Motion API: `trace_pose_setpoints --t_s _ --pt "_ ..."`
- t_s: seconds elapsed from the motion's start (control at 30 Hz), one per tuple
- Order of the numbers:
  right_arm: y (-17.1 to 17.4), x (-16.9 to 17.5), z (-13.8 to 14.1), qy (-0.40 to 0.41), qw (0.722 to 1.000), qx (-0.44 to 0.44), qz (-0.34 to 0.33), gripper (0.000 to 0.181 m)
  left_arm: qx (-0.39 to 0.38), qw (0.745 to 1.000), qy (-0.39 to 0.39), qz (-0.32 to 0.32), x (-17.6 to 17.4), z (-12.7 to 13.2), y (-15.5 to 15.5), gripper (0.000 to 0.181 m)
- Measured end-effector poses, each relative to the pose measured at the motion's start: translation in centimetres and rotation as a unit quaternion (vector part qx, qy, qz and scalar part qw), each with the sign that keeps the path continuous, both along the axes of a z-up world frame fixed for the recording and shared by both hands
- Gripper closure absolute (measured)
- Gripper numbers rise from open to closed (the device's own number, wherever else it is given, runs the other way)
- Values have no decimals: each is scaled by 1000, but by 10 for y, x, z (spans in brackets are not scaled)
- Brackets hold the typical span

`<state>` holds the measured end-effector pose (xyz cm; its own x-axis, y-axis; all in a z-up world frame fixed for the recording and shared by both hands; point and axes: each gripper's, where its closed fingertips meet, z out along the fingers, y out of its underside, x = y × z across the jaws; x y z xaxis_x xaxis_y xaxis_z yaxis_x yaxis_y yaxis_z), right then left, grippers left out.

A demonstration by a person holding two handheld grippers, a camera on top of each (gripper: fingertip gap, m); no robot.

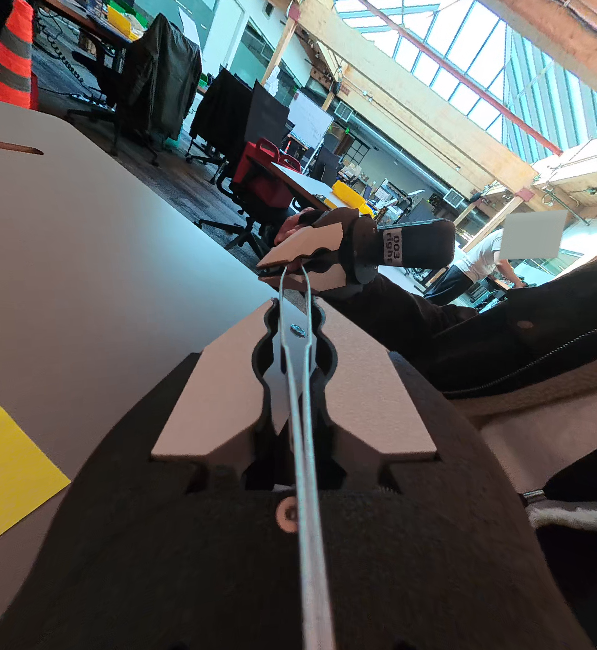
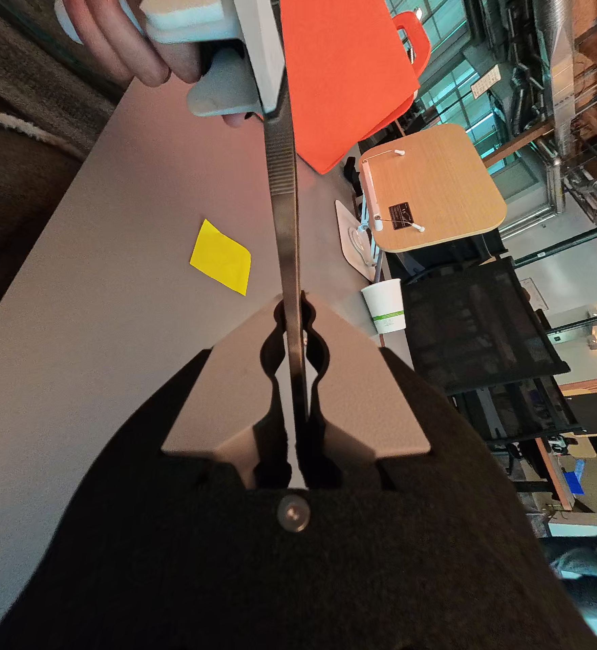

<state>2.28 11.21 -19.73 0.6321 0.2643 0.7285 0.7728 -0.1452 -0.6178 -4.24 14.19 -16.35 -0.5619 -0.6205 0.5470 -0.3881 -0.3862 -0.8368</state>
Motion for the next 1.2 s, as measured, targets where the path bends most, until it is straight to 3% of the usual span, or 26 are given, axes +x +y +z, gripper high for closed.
trace_pose_setpoints --t_s 0.17,0.33,0.47,0.57,0.63,0.73,0.8,0.93,1.07,1.2 --pt "-1 -2 -3 23 1000 -3 5 178 20 1000 -5 5 0 -3 0 166" --pt "-2 -8 6 100 994 35 -4 173 62 997 -38 20 -4 4 0 172" --pt "-3 -16 15 166 986 32 16 132 109 991 -48 61 -9 6 14 170" --pt "-2 -15 42 251 965 49 52 124 131 985 -55 100 -22 11 36 170" --pt "12 9 58 288 956 34 52 123 159 976 -55 138 -33 10 55 169" --pt "63 74 66 297 955 -17 15 116 171 964 -58 197 -54 10 82 169" --pt "114 120 54 284 957 -54 1 109 163 957 -63 231 -68 13 98 169" --pt "229 200 -21 239 954 -178 -27 89 193 936 -78 284 -82 18 128 168" --pt "319 252 -85 232 931 -276 -62 63 211 920 -89 320 -84 17 154 168" --pt "378 268 -103 167 945 -281 -32 65 206 917 -69 334 -79 2 171 168"
